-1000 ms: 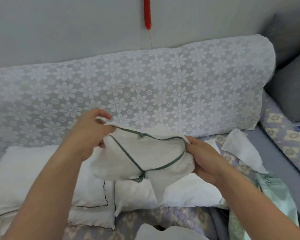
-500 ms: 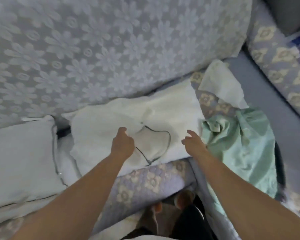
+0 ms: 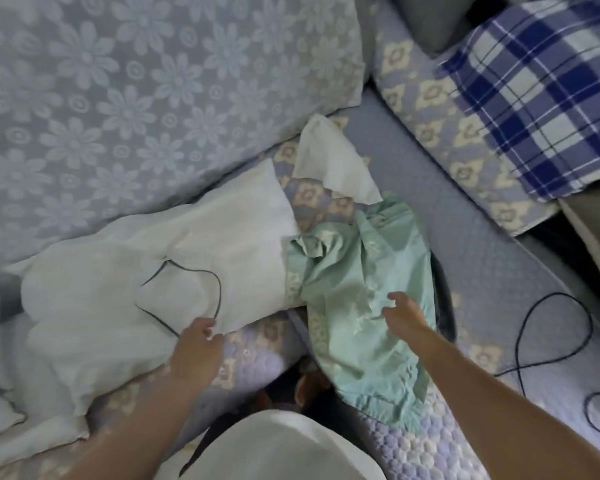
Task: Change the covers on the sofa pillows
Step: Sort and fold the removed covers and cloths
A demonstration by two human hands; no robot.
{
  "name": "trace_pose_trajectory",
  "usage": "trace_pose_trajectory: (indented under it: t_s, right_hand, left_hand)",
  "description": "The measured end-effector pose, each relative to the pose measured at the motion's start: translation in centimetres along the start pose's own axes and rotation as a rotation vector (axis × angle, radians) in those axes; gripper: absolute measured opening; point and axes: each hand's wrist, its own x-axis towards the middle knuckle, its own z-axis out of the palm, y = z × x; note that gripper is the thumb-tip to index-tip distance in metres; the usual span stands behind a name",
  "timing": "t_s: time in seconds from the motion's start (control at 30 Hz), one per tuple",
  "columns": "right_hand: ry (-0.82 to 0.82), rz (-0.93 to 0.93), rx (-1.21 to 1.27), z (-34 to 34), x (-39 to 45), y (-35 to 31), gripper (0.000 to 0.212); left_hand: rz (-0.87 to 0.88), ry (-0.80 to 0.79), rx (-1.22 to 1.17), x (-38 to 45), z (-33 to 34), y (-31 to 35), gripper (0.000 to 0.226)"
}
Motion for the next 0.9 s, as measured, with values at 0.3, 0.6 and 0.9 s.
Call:
trace_pose_trajectory:
  t_s: [0.3, 0.6, 0.9]
  right_hand:
    - [0.0, -0.103, 0.091, -3.3, 3.7, 0.2, 0.042]
    - [-0.183, -0.108, 0.356, -4.8, -4.1, 3.2, 0.031]
    - [-0.005, -0.885, 0.336, -21.1, -14.1, -8.6, 0.077]
  left_hand:
    - [0.065, -0.12, 0.007, 9.3, 12.7, 11.5, 0.034]
    - [0.391, -0.209, -0.312, -1.6, 9.0, 18.8, 0.026]
    - [0.804, -0.698, -0.367, -14.1, -10.6, 27.4, 0.019]
